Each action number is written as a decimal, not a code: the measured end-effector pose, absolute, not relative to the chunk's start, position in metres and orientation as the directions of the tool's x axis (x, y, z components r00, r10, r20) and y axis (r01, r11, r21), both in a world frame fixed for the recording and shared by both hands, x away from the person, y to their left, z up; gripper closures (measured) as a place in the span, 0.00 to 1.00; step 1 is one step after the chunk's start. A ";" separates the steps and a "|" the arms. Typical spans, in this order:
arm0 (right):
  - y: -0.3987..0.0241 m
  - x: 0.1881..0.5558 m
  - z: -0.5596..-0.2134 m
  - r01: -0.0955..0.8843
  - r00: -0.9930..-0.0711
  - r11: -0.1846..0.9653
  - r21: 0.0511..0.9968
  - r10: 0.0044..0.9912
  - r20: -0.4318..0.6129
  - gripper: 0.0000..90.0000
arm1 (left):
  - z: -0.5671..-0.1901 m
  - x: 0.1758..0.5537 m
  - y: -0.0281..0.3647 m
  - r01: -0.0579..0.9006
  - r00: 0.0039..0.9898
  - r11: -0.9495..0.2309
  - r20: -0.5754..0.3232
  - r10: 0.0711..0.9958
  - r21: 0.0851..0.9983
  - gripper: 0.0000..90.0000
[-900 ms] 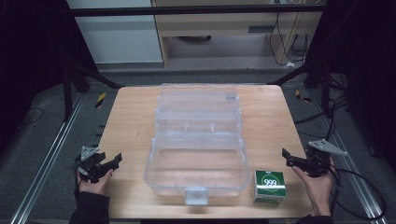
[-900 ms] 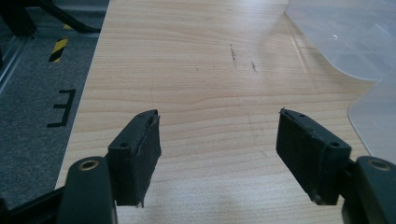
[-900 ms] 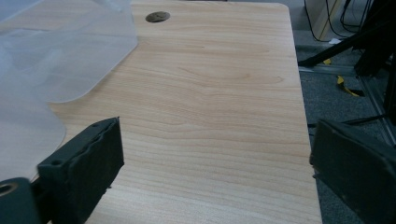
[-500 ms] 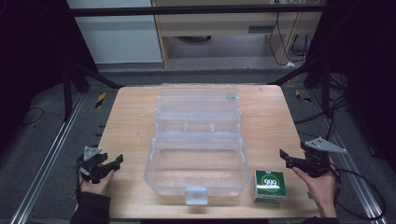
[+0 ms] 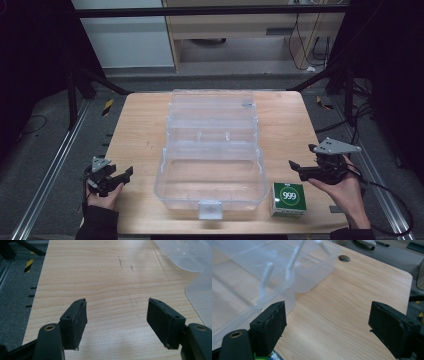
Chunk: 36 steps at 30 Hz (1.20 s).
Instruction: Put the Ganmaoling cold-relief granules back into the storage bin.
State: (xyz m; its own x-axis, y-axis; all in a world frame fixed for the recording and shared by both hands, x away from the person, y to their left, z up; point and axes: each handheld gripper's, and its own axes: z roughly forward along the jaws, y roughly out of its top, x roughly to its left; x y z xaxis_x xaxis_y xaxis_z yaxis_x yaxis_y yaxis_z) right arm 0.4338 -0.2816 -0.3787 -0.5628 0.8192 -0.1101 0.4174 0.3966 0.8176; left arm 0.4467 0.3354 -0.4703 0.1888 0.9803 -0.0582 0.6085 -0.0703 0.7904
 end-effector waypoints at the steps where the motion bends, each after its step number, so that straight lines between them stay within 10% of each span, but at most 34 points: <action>1: -0.282 0.434 -0.379 0.417 -0.563 0.397 0.818 0.819 -0.110 0.17 | -0.471 0.447 0.335 0.610 0.188 -0.072 -0.056 0.981 0.789 0.36; 36: -0.248 0.421 -0.373 0.328 -0.853 0.748 0.577 0.497 -0.159 0.07 | -0.474 0.449 0.334 0.628 0.207 -0.106 -0.033 0.978 0.771 0.35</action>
State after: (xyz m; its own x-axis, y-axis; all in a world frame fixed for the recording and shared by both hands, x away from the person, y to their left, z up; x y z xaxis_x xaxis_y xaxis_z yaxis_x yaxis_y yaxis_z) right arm 0.4215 -0.2482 -0.3734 -0.8532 0.4969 -0.1587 0.3283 0.7480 0.5768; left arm 0.4487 0.3337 -0.4736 0.2068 0.9778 -0.0335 0.6275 -0.1063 0.7713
